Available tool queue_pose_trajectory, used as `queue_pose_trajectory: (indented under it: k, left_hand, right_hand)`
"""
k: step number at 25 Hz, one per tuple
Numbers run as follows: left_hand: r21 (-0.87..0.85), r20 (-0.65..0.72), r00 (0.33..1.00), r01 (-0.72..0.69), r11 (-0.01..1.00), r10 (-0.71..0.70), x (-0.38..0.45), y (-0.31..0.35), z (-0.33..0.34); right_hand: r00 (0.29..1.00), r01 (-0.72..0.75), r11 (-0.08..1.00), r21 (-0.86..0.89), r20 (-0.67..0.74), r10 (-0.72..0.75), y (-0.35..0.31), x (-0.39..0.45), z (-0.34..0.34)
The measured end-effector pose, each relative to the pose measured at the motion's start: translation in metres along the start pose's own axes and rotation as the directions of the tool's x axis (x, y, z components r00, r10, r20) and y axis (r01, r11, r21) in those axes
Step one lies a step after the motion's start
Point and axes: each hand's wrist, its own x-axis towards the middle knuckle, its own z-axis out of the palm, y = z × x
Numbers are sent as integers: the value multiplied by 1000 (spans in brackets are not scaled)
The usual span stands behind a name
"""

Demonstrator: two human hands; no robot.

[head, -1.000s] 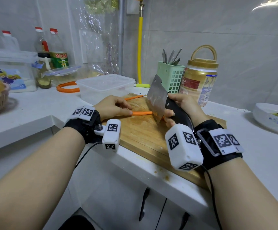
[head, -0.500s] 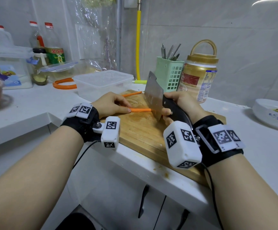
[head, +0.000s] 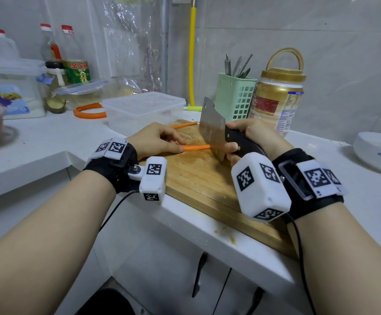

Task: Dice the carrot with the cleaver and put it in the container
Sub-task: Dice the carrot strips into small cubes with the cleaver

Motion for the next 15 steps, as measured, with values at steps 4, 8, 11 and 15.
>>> queue_pose_trajectory:
  k: [4,8,11,15]
  left_hand:
    - [2,-17,1000,6,1000,-6,-1,1,0]
    - [19,-75,997,22,1000,-21,-1,0,-2]
    - [0,-124,992,33,999,-33,-3,-3,-2]
    - [6,-205,978,27,1000,-25,-5,-5,-3]
  right_hand:
    - [1000,12,999,40,0,-12,3,3,0]
    - [1000,19,996,82,3,-20,5,3,-5]
    - [999,39,995,88,-12,-39,5,5,-10]
    - [999,46,996,74,7,-47,8,8,-9]
